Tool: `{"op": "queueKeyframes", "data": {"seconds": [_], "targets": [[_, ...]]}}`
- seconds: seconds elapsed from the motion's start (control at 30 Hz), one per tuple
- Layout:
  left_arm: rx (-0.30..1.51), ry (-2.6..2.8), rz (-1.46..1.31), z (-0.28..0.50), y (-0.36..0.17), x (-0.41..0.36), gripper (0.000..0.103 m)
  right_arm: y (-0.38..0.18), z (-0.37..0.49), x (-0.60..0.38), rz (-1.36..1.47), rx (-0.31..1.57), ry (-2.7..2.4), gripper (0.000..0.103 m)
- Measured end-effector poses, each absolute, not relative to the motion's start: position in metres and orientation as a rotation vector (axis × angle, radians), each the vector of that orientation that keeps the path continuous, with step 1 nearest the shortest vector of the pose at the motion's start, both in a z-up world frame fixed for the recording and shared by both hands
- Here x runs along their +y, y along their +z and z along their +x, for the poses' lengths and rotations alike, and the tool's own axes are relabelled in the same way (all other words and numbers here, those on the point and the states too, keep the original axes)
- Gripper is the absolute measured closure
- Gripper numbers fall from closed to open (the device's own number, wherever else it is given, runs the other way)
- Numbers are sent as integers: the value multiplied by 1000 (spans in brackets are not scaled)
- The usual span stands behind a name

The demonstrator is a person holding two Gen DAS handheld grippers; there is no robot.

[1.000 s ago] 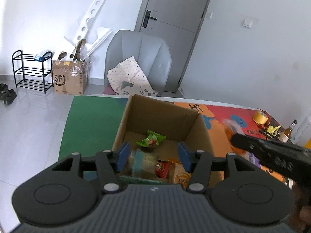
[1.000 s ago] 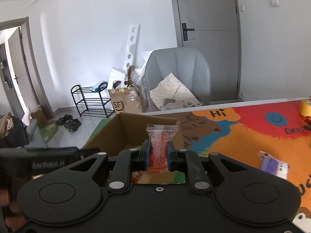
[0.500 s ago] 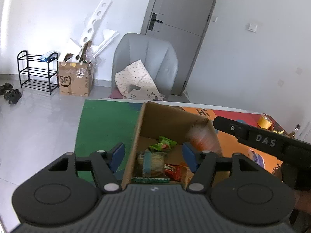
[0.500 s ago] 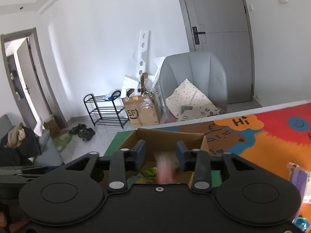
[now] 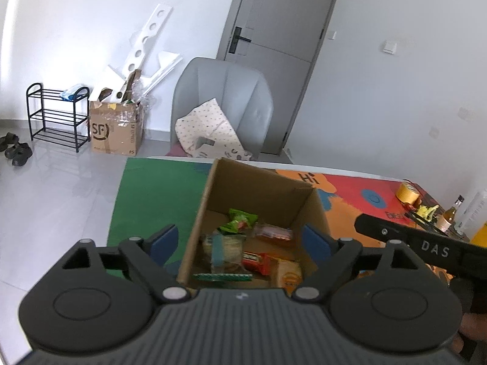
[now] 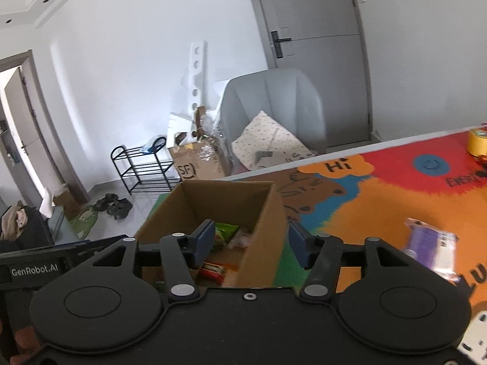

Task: Organize snacks
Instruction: 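Move both open tools back over the snack pile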

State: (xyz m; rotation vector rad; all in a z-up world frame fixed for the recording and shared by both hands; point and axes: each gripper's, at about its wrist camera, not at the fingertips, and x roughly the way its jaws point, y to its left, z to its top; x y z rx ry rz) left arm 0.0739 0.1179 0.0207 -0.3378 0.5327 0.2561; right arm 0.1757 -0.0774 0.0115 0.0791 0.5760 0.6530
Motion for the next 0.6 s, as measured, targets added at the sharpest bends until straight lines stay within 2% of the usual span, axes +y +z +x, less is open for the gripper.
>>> {"op": "queueKeyframes", "data": {"seconds": [0.4,0.6], "targets": [[529,178,-300,75,24,66,8,11,165,-139,116,560,569,31],[535,134,-277,78,23,39,7,7,159,-169,140,558,528,29]]}}
